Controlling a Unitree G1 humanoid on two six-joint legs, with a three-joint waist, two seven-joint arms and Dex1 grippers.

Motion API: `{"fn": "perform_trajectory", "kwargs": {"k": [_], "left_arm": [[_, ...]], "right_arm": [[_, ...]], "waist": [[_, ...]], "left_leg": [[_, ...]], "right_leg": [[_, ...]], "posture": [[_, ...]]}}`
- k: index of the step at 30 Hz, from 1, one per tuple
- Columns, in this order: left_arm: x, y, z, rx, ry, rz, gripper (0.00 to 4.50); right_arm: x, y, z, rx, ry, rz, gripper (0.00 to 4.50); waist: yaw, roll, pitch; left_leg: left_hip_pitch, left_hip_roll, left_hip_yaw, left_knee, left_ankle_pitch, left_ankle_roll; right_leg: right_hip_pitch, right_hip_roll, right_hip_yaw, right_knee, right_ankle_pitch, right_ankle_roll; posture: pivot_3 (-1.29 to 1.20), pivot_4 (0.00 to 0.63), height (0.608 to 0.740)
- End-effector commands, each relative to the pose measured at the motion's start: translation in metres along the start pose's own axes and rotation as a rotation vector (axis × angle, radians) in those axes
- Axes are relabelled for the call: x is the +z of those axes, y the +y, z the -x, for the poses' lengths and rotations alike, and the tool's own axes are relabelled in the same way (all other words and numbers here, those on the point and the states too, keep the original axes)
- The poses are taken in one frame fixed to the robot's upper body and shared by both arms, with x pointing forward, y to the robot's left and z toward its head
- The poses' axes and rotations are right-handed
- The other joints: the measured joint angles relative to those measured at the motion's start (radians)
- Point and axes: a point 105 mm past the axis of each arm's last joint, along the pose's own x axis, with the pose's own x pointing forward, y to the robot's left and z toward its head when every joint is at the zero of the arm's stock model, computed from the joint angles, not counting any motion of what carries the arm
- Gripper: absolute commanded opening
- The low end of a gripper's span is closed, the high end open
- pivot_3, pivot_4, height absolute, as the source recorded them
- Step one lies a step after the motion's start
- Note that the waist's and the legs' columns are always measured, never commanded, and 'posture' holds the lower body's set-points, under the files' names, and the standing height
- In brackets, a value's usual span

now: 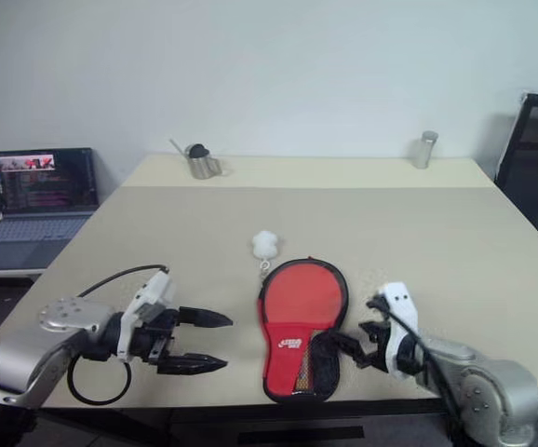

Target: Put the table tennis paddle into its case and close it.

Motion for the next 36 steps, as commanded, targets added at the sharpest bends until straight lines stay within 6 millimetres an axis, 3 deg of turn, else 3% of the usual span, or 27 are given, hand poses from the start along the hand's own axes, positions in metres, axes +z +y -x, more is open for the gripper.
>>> {"fn": "perform_trajectory", "kwargs": {"k": [1, 4, 8, 10, 16, 20, 23, 28, 32, 36], "left_arm": [[0.015, 0.015, 0.008, 0.089, -0.056, -0.005, 4.15], [0.022, 0.035, 0.011, 0.183, -0.082, -0.029, 4.15], [0.03, 0.064, 0.016, 0.32, -0.107, -0.048, 4.15], [0.031, 0.073, 0.017, 0.365, -0.108, -0.053, 4.5], [0.035, 0.1, 0.011, 0.476, -0.101, -0.064, 4.5], [0.042, 0.138, 0.004, 0.647, -0.125, -0.071, 4.5], [0.05, 0.163, -0.006, 0.736, -0.146, -0.061, 4.5], [0.059, 0.19, -0.026, 0.806, -0.147, -0.024, 4.5], [0.061, 0.195, -0.053, 0.791, -0.115, 0.015, 4.5], [0.054, 0.198, -0.066, 0.809, -0.09, 0.088, 4.5]], "right_arm": [[0.015, 0.013, 0.003, 0.088, -0.048, 0.059, 4.46], [0.023, 0.025, -0.008, 0.157, -0.058, 0.103, 4.46], [0.019, 0.034, -0.027, 0.189, -0.027, 0.181, 4.46], [0.017, 0.034, -0.038, 0.187, -0.02, 0.219, 4.5], [0.018, 0.034, -0.072, 0.169, -0.051, 0.276, 4.5], [0.017, 0.024, -0.082, 0.113, -0.059, 0.301, 4.5], [0.017, 0.018, -0.086, 0.083, -0.065, 0.314, 4.5], [0.018, 0.015, -0.093, 0.053, -0.074, 0.33, 4.5], [0.02, 0.017, -0.096, 0.048, -0.087, 0.335, 4.5], [0.021, 0.017, -0.096, 0.033, -0.102, 0.326, 4.5]], "waist": [[0.002, 0.0, 0.0], [0.003, 0.0, 0.0], [0.003, 0.0, 0.0], [0.002, 0.0, 0.0], [0.003, -0.001, 0.0], [0.012, -0.002, 0.0], [0.016, -0.002, 0.0], [0.016, -0.002, 0.0], [0.011, -0.002, 0.0], [0.004, -0.003, 0.0]], "left_leg": [[0.0, 0.0, 0.0, 0.0, 0.0, 0.0], [-0.001, 0.0, 0.0, 0.0, 0.0, 0.0], [-0.001, -0.001, 0.0, 0.001, 0.0, 0.0], [-0.001, -0.001, 0.0, 0.001, 0.0, 0.0], [-0.001, -0.001, 0.0, 0.001, 0.0, 0.0], [-0.001, -0.002, 0.0, 0.002, 0.0, 0.0], [-0.002, -0.002, -0.001, 0.002, 0.0, 0.0], [-0.004, -0.002, 0.0, 0.002, 0.0, 0.0], [-0.007, -0.002, 0.0, 0.003, 0.0, 0.0], [-0.017, -0.003, 0.0, 0.005, 0.0, 0.0]], "right_leg": [[0.0, 0.0, 0.0, 0.0, 0.0, 0.0], [0.0, 0.0, 0.0, 0.0, 0.0, 0.0], [0.0, -0.001, 0.0, 0.0, 0.0, 0.0], [0.0, 0.0, 0.0, 0.0, 0.0, 0.0], [0.0, 0.0, 0.0, 0.0, 0.0, 0.0], [0.0, -0.001, -0.001, 0.0, 0.0, 0.0], [0.0, -0.001, -0.001, 0.0, 0.001, 0.0], [-0.002, -0.001, -0.001, 0.0, 0.001, 0.001], [-0.005, -0.001, -0.001, 0.0, 0.001, 0.001], [-0.016, -0.001, 0.0, 0.003, 0.001, 0.001]], "posture": [[0.0, 0.15, 0.74], [0.0, 0.15, 0.74], [0.0, 0.15, 0.74], [0.0, 0.15, 0.74], [0.0, 0.15, 0.74], [0.0, 0.15, 0.74], [0.0, 0.15, 0.74], [0.0, 0.15, 0.74], [0.0, 0.15, 0.74], [0.0, 0.15, 0.74]]}}
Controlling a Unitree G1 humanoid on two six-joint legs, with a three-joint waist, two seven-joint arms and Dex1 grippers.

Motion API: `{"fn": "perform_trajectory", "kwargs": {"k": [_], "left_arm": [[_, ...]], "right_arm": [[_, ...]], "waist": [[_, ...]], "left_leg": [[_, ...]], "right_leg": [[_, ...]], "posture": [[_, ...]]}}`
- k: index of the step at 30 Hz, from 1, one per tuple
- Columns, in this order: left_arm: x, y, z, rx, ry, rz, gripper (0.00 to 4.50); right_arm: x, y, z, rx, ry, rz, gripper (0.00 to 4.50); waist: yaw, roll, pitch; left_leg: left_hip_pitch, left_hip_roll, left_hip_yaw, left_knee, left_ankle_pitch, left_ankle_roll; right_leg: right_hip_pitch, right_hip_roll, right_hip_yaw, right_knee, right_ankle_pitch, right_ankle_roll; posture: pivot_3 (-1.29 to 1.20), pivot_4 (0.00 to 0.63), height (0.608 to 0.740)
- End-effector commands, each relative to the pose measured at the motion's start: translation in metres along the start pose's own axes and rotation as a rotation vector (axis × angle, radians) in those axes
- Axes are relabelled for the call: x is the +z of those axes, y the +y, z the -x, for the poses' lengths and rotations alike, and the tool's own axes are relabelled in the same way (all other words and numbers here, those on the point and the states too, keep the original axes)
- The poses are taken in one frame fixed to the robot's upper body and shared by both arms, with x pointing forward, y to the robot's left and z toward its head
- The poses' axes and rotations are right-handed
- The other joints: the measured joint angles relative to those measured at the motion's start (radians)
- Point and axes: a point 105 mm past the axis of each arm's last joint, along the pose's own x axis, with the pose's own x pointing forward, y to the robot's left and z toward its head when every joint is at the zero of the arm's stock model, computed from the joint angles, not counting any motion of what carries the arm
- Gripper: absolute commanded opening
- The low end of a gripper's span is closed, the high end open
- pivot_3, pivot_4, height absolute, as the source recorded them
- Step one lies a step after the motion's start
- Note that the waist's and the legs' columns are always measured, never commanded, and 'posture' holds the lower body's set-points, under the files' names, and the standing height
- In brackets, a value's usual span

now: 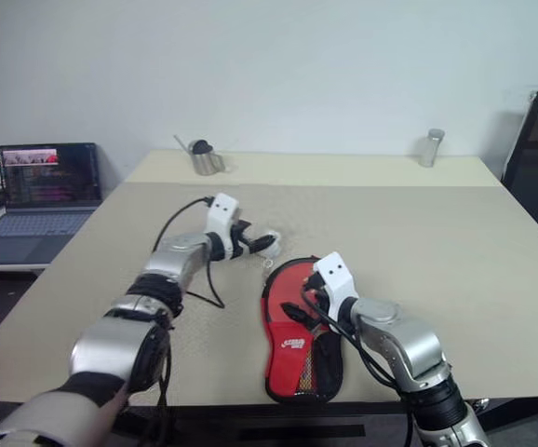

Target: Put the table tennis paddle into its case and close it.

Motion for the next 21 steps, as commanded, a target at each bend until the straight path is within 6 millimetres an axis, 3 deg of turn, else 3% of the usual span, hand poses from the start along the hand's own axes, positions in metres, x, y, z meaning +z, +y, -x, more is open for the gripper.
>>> {"fn": "perform_trajectory", "kwargs": {"k": [1, 8, 15, 21], "left_arm": [[0.003, 0.002, -0.004, 0.044, 0.012, 0.02, 4.5], [-0.021, -0.005, -0.012, 0.112, 0.093, 0.087, 4.5], [-0.018, -0.024, -0.023, 0.073, 0.091, 0.077, 4.5], [-0.016, -0.028, -0.024, 0.056, 0.079, 0.093, 2.54]], "right_arm": [[0.014, 0.001, 0.002, -0.019, -0.064, 0.02, 4.5], [0.014, 0.005, 0.001, -0.051, -0.086, -0.003, 4.5], [0.014, 0.001, 0.005, -0.106, -0.102, -0.009, 4.5], [0.011, -0.003, 0.008, -0.126, -0.093, 0.012, 4.5]], "waist": [[-0.005, 0.0, 0.0], [-0.001, 0.0, 0.0], [0.003, -0.001, -0.001], [0.004, -0.001, -0.001]], "left_leg": [[-0.001, 0.0, 0.0, 0.0, 0.0, 0.0], [-0.002, 0.0, 0.0, -0.001, 0.001, -0.002], [-0.001, 0.0, 0.0, 0.0, 0.002, -0.003], [-0.001, -0.001, 0.0, 0.0, 0.002, -0.004]], "right_leg": [[-0.001, 0.0, 0.0, 0.0, 0.0, 0.0], [-0.002, 0.0, 0.0, 0.0, 0.0, 0.0], [-0.002, 0.0, 0.0, 0.001, 0.0, 0.0], [-0.002, -0.001, 0.0, 0.001, 0.0, 0.0]], "posture": [[0.0, 0.15, 0.74], [0.0, 0.15, 0.74], [0.0, 0.15, 0.74], [0.0, 0.15, 0.74]]}}
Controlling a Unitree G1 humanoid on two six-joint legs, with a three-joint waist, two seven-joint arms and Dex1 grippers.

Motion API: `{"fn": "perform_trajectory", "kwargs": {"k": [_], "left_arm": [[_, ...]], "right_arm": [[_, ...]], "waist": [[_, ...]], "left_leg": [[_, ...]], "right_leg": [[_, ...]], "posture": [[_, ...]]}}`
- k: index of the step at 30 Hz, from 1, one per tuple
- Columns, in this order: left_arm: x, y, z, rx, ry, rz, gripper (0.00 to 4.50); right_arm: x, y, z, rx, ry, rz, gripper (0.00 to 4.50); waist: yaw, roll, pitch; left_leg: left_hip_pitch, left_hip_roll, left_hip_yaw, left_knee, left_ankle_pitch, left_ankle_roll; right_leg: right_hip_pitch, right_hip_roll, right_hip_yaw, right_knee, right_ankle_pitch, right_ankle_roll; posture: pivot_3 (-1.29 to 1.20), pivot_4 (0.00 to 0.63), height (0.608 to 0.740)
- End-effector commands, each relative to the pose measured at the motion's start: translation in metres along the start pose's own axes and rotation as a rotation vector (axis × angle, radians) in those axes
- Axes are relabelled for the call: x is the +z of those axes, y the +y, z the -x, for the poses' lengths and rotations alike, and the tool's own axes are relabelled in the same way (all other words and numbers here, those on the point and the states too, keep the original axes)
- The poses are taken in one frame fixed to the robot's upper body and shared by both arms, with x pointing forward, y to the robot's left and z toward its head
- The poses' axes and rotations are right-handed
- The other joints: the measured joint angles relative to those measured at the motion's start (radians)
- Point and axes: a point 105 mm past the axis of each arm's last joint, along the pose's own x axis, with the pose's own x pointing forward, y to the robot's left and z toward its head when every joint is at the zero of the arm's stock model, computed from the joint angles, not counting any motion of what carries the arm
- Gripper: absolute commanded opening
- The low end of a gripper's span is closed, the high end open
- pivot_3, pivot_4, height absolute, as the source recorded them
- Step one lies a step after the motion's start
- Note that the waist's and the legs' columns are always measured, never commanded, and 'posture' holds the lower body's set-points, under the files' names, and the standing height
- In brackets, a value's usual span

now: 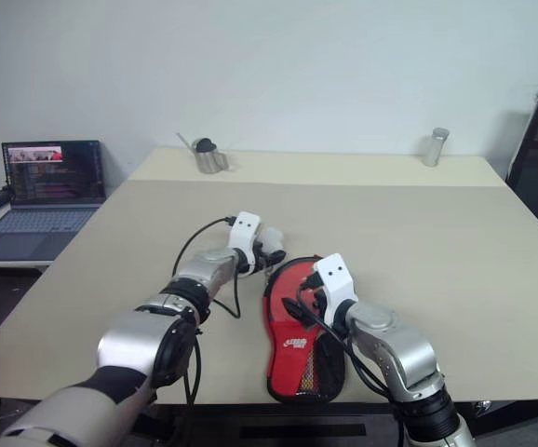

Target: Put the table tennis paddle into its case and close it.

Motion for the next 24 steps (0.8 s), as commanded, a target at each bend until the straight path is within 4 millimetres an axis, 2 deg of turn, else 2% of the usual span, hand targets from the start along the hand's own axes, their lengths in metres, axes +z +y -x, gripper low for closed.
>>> {"fn": "perform_trajectory", "kwargs": {"k": [1, 6, 8, 14, 19, 24], "left_arm": [[0.012, -0.003, 0.0, -0.021, -0.031, -0.003, 2.21], [0.007, 0.009, 0.006, -0.006, -0.044, 0.036, 0.53], [0.004, 0.016, 0.009, 0.004, -0.048, 0.047, 0.17], [0.004, 0.032, 0.019, 0.01, -0.137, 0.125, 0.16], [0.013, 0.024, 0.023, -0.074, -0.259, 0.159, 0.16], [0.009, 0.021, 0.028, -0.116, -0.326, 0.158, 0.16]], "right_arm": [[0.012, -0.001, 0.007, -0.003, -0.06, 0.021, 4.5], [0.002, 0.0, 0.005, 0.017, -0.019, -0.002, 4.5], [-0.002, 0.0, 0.003, 0.02, -0.006, -0.005, 4.5], [-0.005, 0.001, -0.002, 0.026, -0.019, -0.013, 4.5], [0.0, 0.005, -0.007, 0.038, -0.063, 0.003, 4.5], [0.007, 0.017, -0.009, 0.11, -0.125, 0.078, 4.5]], "waist": [[-0.001, 0.0, 0.0], [-0.003, 0.0, 0.0], [-0.004, 0.0, 0.0], [-0.01, 0.0, 0.0], [-0.006, 0.0, 0.0], [-0.007, 0.0, 0.0]], "left_leg": [[0.0, 0.0, 0.0, 0.0, 0.0, 0.0], [0.0, 0.0, 0.0, 0.0, 0.0, -0.001], [0.001, 0.0, 0.0, 0.0, 0.001, -0.001], [0.003, 0.001, 0.0, 0.0, 0.002, -0.003], [0.003, 0.001, 0.0, 0.002, 0.003, -0.004], [0.003, 0.0, 0.0, 0.005, 0.003, -0.004]], "right_leg": [[0.0, 0.0, 0.0, 0.0, 0.0, 0.0], [0.0, 0.0, 0.0, 0.002, 0.0, 0.0], [0.0, 0.0, 0.0, 0.003, 0.0, 0.0], [0.0, 0.0, 0.0, 0.007, 0.0, 0.0], [-0.001, 0.0, 0.0, 0.01, 0.0, 0.0], [-0.001, 0.0, 0.0, 0.012, 0.0, 0.0]], "posture": [[0.0, 0.15, 0.74], [0.0, 0.15, 0.74], [0.0, 0.15, 0.74], [0.0, 0.15, 0.74], [0.0, 0.15, 0.74], [0.0, 0.15, 0.74]]}}
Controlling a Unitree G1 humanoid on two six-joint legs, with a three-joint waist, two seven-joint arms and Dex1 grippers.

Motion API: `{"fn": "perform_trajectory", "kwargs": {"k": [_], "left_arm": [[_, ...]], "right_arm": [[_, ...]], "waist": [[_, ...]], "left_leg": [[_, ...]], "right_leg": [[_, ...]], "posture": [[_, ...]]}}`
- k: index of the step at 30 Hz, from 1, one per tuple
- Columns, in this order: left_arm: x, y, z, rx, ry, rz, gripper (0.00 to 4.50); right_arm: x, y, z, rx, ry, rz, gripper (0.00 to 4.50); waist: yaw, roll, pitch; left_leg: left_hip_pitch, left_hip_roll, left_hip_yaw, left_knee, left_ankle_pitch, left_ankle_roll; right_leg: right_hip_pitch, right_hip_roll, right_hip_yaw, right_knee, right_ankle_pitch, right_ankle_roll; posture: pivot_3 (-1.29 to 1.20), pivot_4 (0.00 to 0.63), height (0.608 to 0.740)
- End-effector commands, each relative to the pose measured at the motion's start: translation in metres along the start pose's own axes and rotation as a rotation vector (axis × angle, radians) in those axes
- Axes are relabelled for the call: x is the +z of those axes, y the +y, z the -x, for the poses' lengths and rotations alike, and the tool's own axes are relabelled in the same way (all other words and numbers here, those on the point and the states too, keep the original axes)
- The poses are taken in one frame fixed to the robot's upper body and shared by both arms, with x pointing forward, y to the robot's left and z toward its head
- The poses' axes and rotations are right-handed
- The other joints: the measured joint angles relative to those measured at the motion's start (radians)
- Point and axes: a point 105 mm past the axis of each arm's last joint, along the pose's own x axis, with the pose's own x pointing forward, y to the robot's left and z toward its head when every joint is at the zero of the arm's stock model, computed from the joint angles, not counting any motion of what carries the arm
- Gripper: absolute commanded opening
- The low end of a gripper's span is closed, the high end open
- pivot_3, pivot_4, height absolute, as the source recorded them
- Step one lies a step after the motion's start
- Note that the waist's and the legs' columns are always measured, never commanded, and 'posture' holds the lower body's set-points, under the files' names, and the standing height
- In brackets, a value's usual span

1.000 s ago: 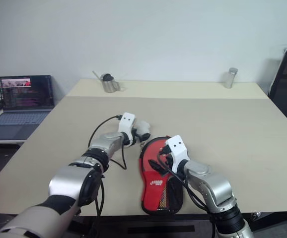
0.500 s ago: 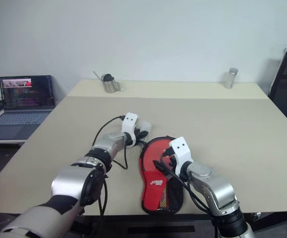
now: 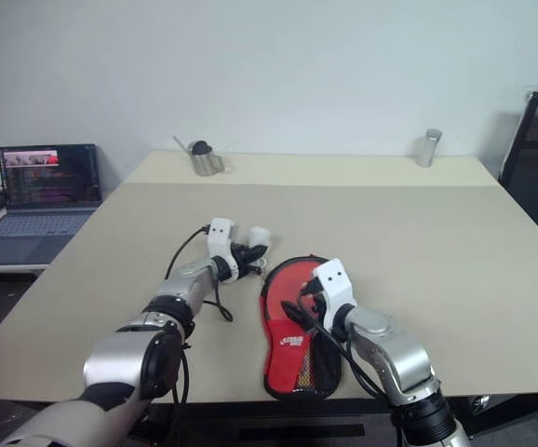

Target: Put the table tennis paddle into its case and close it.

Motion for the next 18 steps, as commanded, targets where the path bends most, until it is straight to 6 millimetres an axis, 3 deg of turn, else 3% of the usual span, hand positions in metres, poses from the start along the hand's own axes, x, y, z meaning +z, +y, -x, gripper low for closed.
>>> {"fn": "perform_trajectory", "kwargs": {"k": [1, 9, 18], "left_arm": [[0.015, -0.005, 0.004, -0.052, -0.093, -0.026, 0.16], [0.012, -0.013, 0.015, -0.166, -0.083, -0.09, 0.16], [0.024, -0.036, 0.016, -0.371, -0.008, -0.271, 0.16]], "right_arm": [[0.01, 0.011, -0.002, 0.058, -0.064, 0.061, 4.5], [-0.019, 0.003, -0.014, 0.061, 0.097, 0.012, 4.5], [-0.032, 0.003, -0.023, 0.068, 0.202, 0.017, 4.5]], "waist": [[-0.001, 0.0, 0.0], [0.0, 0.0, 0.0], [-0.001, -0.002, -0.002]], "left_leg": [[0.0, 0.0, 0.0, 0.001, 0.0, 0.0], [0.0, 0.0, -0.001, 0.006, 0.0, 0.0], [0.001, 0.0, -0.002, 0.007, 0.0, 0.0]], "right_leg": [[0.0, 0.0, 0.0, 0.001, 0.0, 0.0], [0.001, 0.0, -0.001, 0.003, 0.0, 0.0], [0.002, 0.001, -0.001, 0.004, 0.001, 0.0]], "posture": [[0.0, 0.15, 0.74], [0.0, 0.15, 0.74], [0.0, 0.15, 0.74]]}}
